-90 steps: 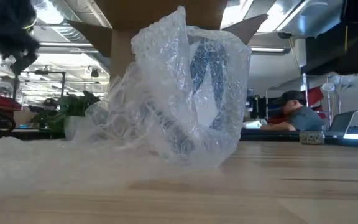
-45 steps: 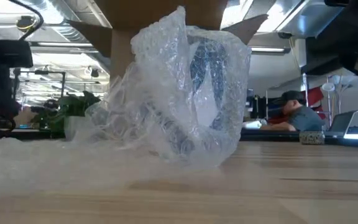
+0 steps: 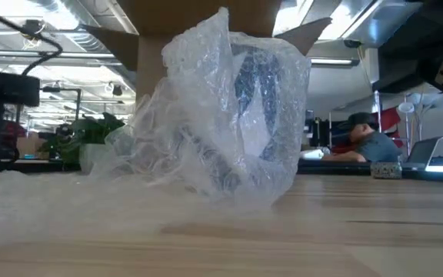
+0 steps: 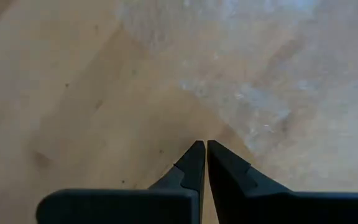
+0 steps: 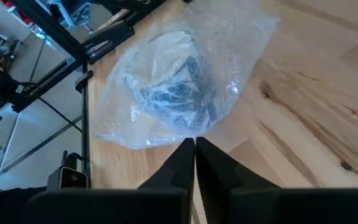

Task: Wrap mug
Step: Wrap the blue mug with the bubble wrap

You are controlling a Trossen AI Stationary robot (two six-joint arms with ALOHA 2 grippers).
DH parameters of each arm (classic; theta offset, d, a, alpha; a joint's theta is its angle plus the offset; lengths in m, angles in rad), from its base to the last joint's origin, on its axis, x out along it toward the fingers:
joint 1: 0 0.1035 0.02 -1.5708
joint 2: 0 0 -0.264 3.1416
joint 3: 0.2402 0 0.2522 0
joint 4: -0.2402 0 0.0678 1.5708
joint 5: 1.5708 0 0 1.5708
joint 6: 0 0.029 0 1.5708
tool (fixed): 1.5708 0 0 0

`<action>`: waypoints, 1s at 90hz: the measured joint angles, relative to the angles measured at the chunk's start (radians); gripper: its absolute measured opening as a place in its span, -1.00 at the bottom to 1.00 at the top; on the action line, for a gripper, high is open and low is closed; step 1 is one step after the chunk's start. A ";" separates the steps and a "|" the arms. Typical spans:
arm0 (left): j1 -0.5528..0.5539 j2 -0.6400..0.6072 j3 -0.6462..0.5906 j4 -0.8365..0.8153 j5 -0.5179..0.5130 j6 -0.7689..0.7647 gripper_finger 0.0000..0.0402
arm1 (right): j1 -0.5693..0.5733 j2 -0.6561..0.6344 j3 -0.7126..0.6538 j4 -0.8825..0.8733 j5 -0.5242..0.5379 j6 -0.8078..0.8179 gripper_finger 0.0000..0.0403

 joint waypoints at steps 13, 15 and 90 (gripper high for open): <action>0.000 0.100 0.004 0.114 0.002 0.010 -1.00 | 0.000 0.000 0.000 0.009 0.000 -0.025 -1.00; 0.000 0.114 0.005 0.137 0.000 0.009 -1.00 | 0.000 0.000 0.000 0.009 0.000 -0.026 -1.00; 0.124 0.421 -0.001 1.186 0.023 0.484 -1.00 | 0.000 0.000 0.000 0.062 -0.001 -0.064 -1.00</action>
